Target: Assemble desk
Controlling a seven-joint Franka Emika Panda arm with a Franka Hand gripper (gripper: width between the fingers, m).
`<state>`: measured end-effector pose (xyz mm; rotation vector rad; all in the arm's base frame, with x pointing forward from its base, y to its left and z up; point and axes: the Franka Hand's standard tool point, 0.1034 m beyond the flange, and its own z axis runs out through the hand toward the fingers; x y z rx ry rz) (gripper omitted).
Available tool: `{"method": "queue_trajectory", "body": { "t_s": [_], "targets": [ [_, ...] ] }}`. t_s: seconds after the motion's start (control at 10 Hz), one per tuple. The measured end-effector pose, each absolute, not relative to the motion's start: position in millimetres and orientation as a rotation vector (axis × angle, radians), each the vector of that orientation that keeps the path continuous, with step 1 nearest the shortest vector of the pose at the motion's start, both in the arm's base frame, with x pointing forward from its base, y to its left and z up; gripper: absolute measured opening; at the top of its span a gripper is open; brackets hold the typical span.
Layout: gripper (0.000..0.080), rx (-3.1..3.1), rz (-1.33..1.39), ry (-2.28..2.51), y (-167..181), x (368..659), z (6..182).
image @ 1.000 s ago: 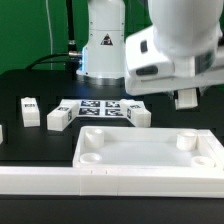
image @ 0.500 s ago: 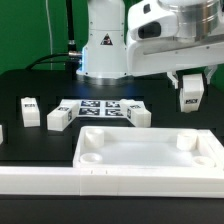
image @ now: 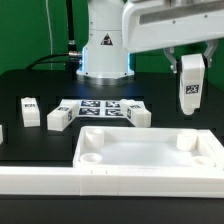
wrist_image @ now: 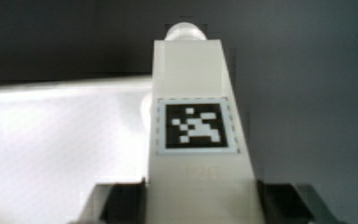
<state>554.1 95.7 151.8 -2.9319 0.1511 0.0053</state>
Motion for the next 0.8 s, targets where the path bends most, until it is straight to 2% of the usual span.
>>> {"method": "queue_trajectory", "body": {
  "t_s": [0.5,0.8],
  "targets": [
    [0.0289,-2.959,-0.440,0.109,96.0,560.3,143.6],
    [0.0289,-3.021,-0.498,-0.205,80.1,582.1,154.5]
  ]
}}
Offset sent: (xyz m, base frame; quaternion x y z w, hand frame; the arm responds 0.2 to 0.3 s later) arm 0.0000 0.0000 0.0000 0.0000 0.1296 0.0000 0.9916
